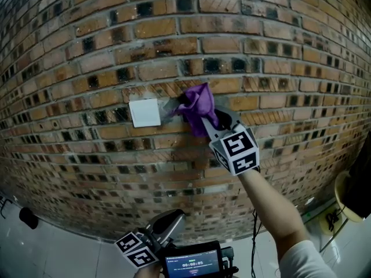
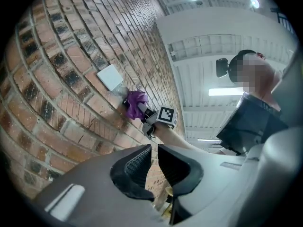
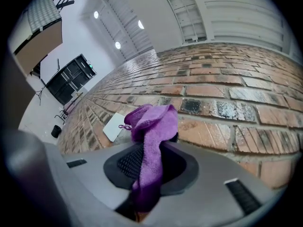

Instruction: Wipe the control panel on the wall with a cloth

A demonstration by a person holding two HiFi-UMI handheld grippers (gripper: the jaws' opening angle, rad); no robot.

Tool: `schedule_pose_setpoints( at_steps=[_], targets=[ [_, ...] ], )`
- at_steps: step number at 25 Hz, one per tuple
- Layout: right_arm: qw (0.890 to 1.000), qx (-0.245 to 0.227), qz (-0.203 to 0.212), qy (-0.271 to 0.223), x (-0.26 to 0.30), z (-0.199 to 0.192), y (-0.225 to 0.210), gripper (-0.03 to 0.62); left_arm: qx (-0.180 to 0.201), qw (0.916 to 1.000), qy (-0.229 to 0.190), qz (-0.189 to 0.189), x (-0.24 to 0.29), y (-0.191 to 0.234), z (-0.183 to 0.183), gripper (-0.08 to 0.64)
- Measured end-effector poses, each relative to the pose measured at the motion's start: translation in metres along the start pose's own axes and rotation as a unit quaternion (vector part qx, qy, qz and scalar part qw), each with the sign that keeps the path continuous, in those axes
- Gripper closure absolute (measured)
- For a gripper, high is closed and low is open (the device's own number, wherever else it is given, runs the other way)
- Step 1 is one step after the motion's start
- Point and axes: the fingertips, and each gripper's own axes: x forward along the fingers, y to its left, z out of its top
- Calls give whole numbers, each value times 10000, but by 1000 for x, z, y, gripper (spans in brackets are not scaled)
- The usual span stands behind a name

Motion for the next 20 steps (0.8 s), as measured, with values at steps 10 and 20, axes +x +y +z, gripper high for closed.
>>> schedule_pose_setpoints(
  at_steps=[10, 20],
  targets=[
    [9989, -14, -441, 175, -24, -14, -31, 506, -34, 9999, 66, -93, 3, -4, -2, 529],
    [9947, 83, -1017, 86, -51, -6, -57, 508, -55, 9998, 111, -149, 1, -7, -4, 529]
  ],
)
